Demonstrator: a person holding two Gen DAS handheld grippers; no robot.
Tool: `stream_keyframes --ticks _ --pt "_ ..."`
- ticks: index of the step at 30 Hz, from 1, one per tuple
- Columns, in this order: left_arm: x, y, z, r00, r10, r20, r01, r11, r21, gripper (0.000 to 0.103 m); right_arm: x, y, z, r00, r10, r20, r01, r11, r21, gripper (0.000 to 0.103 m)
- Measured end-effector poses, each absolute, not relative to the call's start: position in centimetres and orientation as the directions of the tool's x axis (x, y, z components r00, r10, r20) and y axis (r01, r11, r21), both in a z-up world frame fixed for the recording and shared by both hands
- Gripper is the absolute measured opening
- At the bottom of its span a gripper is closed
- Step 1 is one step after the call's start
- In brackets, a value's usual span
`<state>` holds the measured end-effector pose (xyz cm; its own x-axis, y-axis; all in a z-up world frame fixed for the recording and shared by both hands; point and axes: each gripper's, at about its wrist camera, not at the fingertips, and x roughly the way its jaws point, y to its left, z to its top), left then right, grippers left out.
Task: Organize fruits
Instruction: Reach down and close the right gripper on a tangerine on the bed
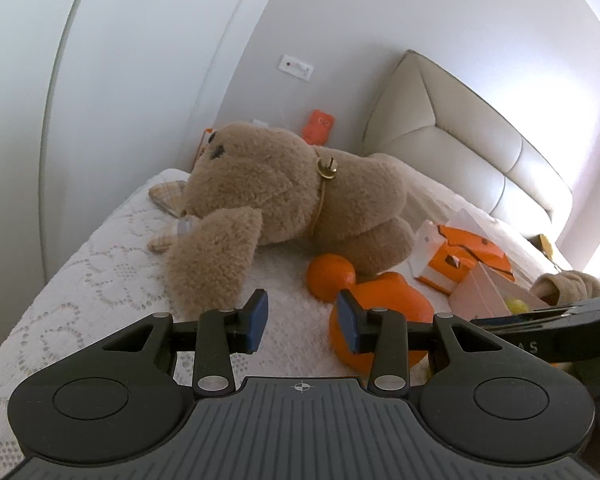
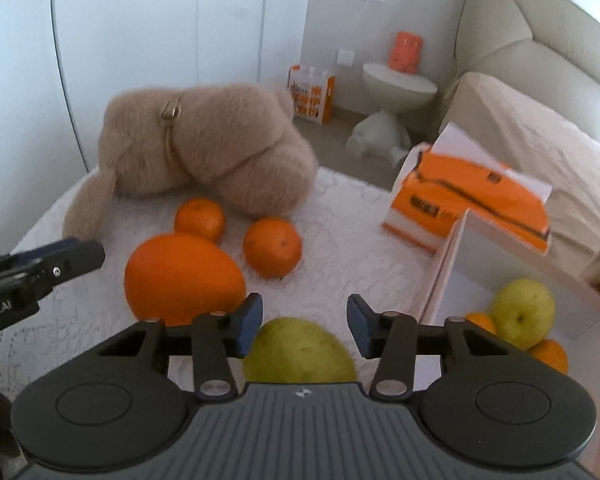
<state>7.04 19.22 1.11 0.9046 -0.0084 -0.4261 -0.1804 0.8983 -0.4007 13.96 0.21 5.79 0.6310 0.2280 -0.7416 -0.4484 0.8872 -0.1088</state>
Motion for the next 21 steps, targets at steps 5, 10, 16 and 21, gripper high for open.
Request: stream_keyframes --ticks 5,10,16,21 --pt "7.1 19.0 1.1 0.902 0.0 -0.431 -0.183 0.905 -0.384 0.042 11.3 0.1 6.2 0.639 0.246 -0.729 -0.484 0.865 -0.134 0.055" --pt "7.2 18.9 1.0 0.899 0.006 -0.438 -0.187 0.91 -0.371 0.042 9.5 -0.3 8.3 0.57 0.364 -0.737 -0.563 0.826 -0.028 0.054" --pt "7.2 19.0 1.0 0.9 0.018 -0.436 -0.199 0.906 -0.374 0.042 11.2 -0.4 10.1 0.623 0.355 -0.697 -0.487 0.873 0.009 0.061" --pt "6.9 19.4 1.1 0.903 0.022 -0.43 -0.207 0.898 -0.389 0.042 17.7 0.0 9.6 0.609 0.318 -0.727 -0.343 0.932 0.12 0.072"
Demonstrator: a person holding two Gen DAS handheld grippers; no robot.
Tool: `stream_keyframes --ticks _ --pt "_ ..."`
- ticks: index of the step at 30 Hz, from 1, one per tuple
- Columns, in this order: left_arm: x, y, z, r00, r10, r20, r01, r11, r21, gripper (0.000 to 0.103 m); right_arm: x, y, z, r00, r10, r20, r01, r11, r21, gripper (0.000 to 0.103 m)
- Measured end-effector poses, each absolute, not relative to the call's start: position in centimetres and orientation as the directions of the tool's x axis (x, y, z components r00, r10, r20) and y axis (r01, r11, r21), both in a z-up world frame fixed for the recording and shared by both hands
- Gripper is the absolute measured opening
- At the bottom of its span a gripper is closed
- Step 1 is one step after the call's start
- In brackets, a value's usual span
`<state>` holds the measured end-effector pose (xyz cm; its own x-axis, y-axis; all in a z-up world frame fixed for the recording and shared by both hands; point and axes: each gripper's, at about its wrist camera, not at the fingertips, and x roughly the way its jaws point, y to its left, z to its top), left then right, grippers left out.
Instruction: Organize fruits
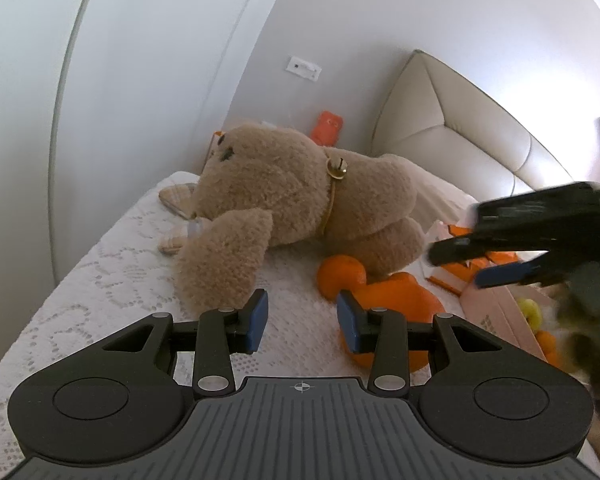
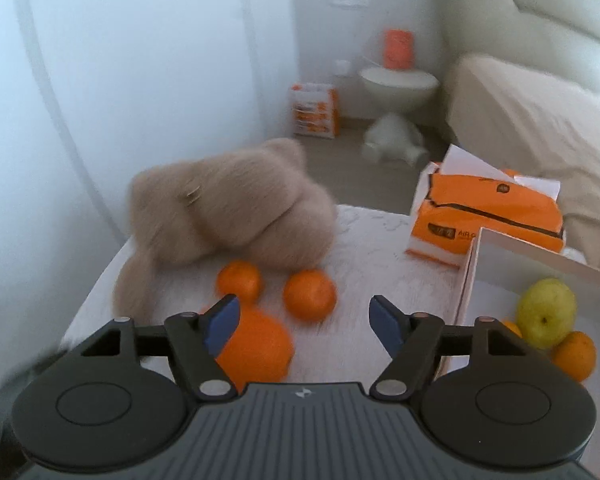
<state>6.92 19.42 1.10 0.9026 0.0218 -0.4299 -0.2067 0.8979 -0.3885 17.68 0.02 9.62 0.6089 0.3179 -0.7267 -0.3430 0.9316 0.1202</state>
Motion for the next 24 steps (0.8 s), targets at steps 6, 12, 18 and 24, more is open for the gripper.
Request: stream_keyframes --ticks 6,12,18,24 --pt "6.9 19.6 1.1 0.904 0.007 -0.427 -0.198 0.892 -0.406 0.042 23.0 1.4 6.2 0.528 0.294 -0.797 -0.224 0.953 0.203 0.067" --pt "6.7 19.6 1.1 0.908 0.007 -0.419 -0.196 0.89 -0.411 0.042 23.2 1.4 4.6 0.449 0.323 -0.833 -0.218 0.944 0.248 0.044" --pt "6.5 19.7 1.0 0.906 0.006 -0.424 -0.2 0.888 -0.414 0.042 18.7 -2.0 8.4 0.498 0.408 -0.766 -0.269 0.912 0.311 0.044" --pt "4.8 18.4 1.5 0.87 0.006 -0.493 -0.21 0.91 -0.358 0.042 9.2 -4.4 9.9 0.544 0.454 -0.706 -0.39 0.882 0.266 0.044"
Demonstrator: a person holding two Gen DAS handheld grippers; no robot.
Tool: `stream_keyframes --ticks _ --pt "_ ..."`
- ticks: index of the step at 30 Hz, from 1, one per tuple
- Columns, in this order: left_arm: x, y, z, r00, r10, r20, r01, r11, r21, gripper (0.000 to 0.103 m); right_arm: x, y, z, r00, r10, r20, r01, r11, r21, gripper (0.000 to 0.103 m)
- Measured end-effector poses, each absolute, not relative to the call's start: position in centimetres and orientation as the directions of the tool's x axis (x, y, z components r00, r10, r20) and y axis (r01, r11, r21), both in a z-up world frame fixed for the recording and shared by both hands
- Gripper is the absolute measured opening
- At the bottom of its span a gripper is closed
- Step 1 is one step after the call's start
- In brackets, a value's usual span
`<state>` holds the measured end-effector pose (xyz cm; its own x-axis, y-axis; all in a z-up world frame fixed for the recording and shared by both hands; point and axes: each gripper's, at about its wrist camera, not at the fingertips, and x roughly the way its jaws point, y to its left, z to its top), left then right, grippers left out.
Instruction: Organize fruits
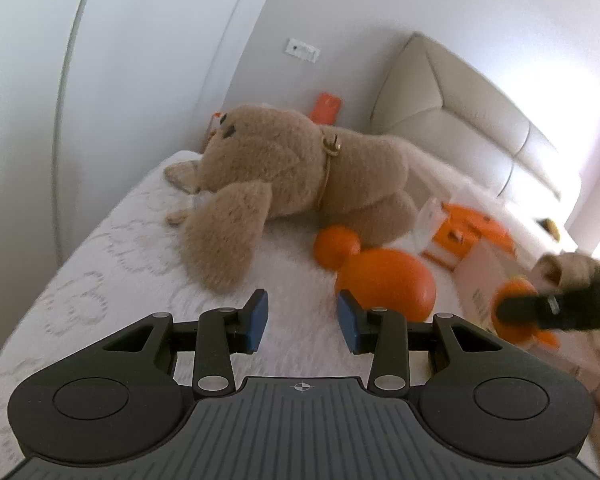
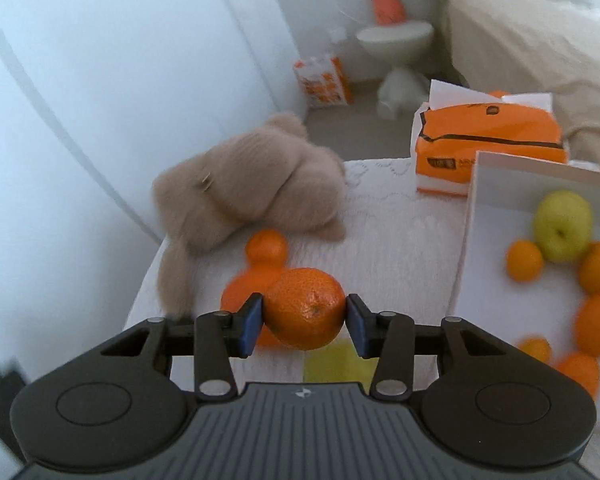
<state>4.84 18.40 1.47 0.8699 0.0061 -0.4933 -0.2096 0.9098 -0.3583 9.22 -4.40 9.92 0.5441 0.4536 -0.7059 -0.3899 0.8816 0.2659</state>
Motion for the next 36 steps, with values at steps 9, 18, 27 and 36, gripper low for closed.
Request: stream_keyframes --ticks 9,18,27,36 --pt "3.3 13.9 3.8 0.836 0.004 -0.548 -0.125 0.975 -0.183 0.042 1.2 -5.7 4.9 0.62 0.4 -0.675 -0.433 0.892 0.131 0.044" --pt "5.0 6.9 5.1 0.823 0.019 -0.567 -0.037 0.999 -0.021 0.042 2.3 -12.1 3.0 0.688 0.303 -0.66 -0.301 0.946 0.12 0.045" --pt "6.5 0.3 5.0 0.849 -0.038 -0.527 0.165 0.966 0.197 0.043 2.1 -18.2 1.0 0.714 0.391 -0.58 -0.238 0.915 0.324 0.081" --pt "7.8 -2.6 2.9 0.833 0.06 -0.55 0.196 0.898 0.394 0.043 2.0 -17.6 0.9 0.722 0.375 -0.581 -0.245 0.924 0.292 0.082"
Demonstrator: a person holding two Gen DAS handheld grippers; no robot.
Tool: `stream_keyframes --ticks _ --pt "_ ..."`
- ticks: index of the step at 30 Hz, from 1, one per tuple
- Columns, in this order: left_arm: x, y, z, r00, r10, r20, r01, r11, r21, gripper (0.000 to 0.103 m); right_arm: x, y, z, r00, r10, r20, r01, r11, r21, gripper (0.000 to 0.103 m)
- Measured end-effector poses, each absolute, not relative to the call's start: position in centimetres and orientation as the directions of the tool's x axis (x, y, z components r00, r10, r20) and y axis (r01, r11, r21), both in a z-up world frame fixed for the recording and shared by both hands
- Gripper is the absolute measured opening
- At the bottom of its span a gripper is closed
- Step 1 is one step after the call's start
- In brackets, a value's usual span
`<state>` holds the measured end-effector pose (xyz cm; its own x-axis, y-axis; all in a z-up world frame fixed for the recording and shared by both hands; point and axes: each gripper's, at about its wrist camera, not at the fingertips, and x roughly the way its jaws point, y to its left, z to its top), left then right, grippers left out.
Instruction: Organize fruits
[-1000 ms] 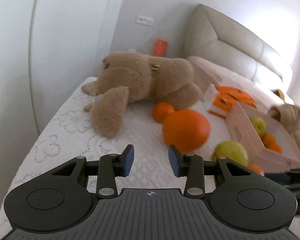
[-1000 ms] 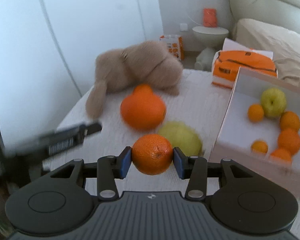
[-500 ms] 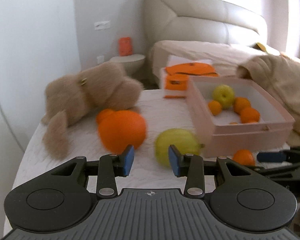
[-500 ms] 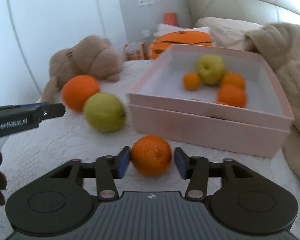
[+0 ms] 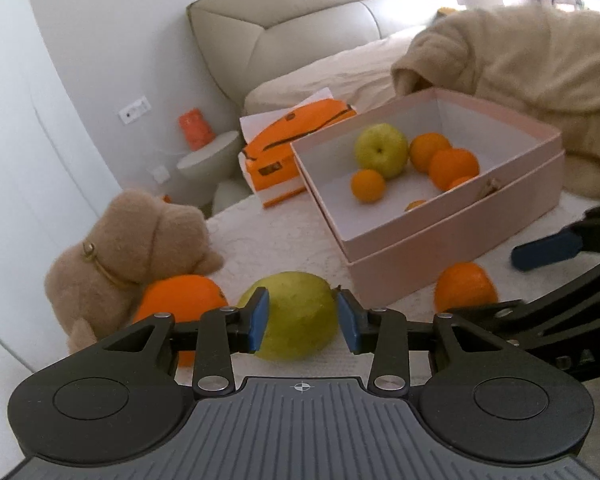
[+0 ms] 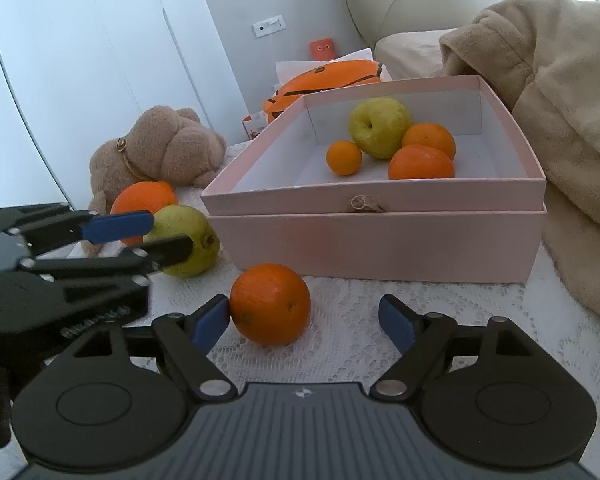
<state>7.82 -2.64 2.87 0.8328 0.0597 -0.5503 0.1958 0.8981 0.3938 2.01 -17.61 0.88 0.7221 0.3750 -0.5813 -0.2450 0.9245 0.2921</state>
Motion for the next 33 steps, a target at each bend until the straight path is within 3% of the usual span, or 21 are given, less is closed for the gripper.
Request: stream_keyframes --ticks 4,15,26,33 --pt "8.2 -2.2 2.7 0.83 0.092 -0.551 0.181 0.888 0.422 0.044 2.0 -17.5 0.9 0.724 0.371 -0.581 -0.244 0.926 0.287 0.082" --pt "6.8 0.5 3.4 0.827 0.069 -0.558 0.127 0.944 0.305 0.045 2.1 -17.4 0.8 0.725 0.365 -0.583 -0.247 0.929 0.275 0.083" --pt "4.2 5.7 3.2 0.801 0.228 -0.553 -0.071 0.954 0.29 0.043 2.0 -17.0 0.8 0.728 0.355 -0.587 -0.249 0.934 0.255 0.084" --pt "2.9 8.1 4.0 0.808 0.128 -0.575 -0.097 0.992 0.084 0.041 1.9 -16.8 0.8 0.729 0.349 -0.588 -0.25 0.936 0.246 0.085"
